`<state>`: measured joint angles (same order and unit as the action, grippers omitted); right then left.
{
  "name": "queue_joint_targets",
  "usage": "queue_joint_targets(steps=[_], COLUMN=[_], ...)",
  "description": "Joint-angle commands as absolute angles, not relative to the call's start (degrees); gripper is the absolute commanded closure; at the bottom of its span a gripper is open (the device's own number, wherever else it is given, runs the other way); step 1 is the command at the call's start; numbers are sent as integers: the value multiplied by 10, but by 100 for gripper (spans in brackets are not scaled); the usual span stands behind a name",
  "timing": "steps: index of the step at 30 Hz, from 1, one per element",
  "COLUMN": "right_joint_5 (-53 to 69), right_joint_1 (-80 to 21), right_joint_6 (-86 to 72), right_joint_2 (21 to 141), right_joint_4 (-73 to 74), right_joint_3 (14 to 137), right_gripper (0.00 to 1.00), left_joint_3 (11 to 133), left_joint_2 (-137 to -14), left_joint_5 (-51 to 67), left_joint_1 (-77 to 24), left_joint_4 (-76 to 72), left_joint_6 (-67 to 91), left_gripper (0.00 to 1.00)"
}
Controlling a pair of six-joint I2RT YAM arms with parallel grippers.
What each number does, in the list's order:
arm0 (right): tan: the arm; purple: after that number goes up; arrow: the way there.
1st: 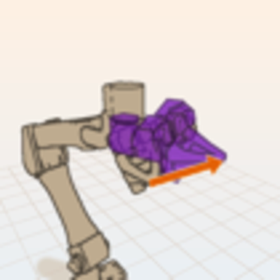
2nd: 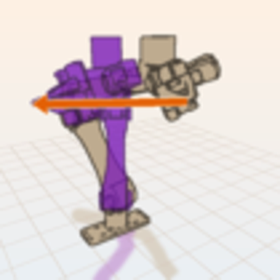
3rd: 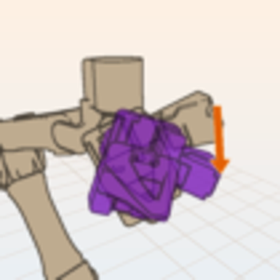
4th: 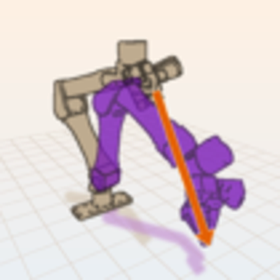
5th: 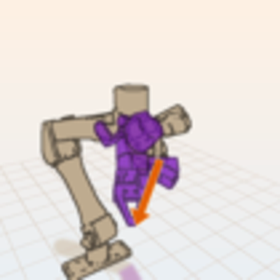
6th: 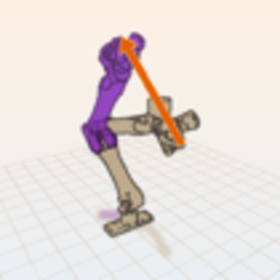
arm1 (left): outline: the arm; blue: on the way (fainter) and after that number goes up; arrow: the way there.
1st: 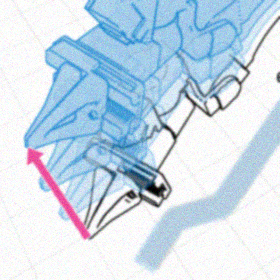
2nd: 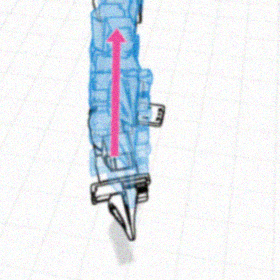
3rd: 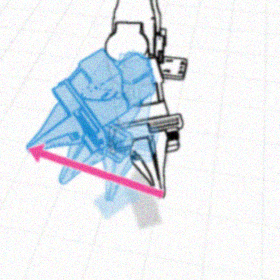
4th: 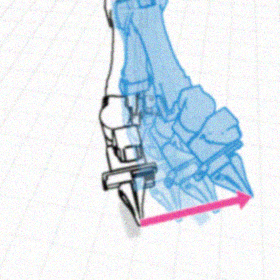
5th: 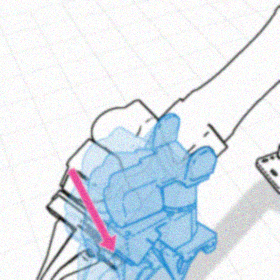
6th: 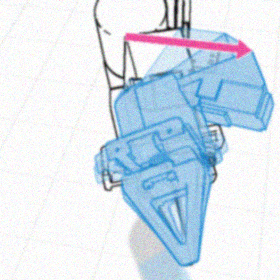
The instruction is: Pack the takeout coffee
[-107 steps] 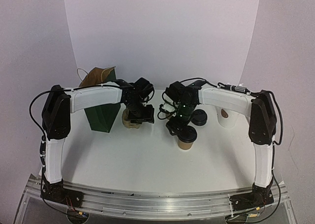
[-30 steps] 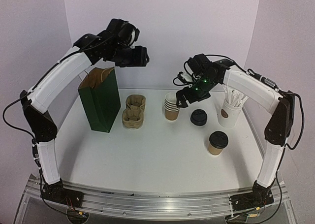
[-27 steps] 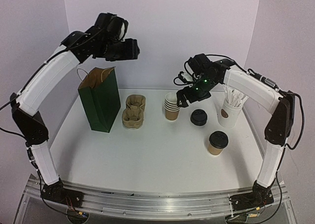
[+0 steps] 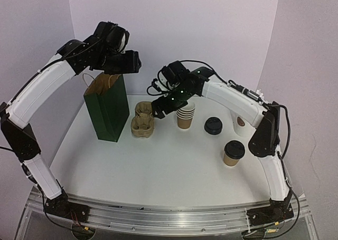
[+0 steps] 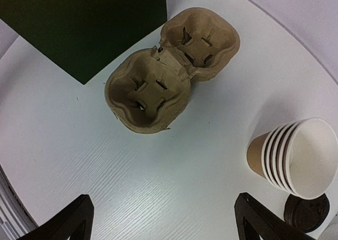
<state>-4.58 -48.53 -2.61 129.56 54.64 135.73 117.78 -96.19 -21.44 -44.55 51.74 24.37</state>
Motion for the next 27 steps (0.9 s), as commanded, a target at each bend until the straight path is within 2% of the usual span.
queue_joint_targets(steps=[1, 6, 9, 18, 24, 27], right_joint_5=[-58, -77, -87, -175, -211, -217], right_joint_1=[-495, -495, -495, -494, -494, -494], right_joint_6=[51, 37, 51, 79, 55, 51], right_joint_2=[1338, 1325, 1258, 999, 904, 903], right_joint_4=[528, 514, 497, 479, 483, 489], right_joint_3=[1405, 1420, 1348, 1012, 950, 955], right_gripper=[10, 12, 13, 13, 11, 11], left_joint_3=[1213, 1220, 1202, 1225, 1362, 1345], left_joint_2=[-960, -982, -994, -1069, -1202, -1228], left_joint_5=[-198, -139, -130, -144, -207, -202], left_joint_1=[-439, -439, -439, -439, -438, -439], left_joint_4=[549, 579, 588, 634, 777, 770], left_joint_6=[260, 271, 286, 325, 423, 488], left_gripper=[38, 39, 43, 44, 45, 45])
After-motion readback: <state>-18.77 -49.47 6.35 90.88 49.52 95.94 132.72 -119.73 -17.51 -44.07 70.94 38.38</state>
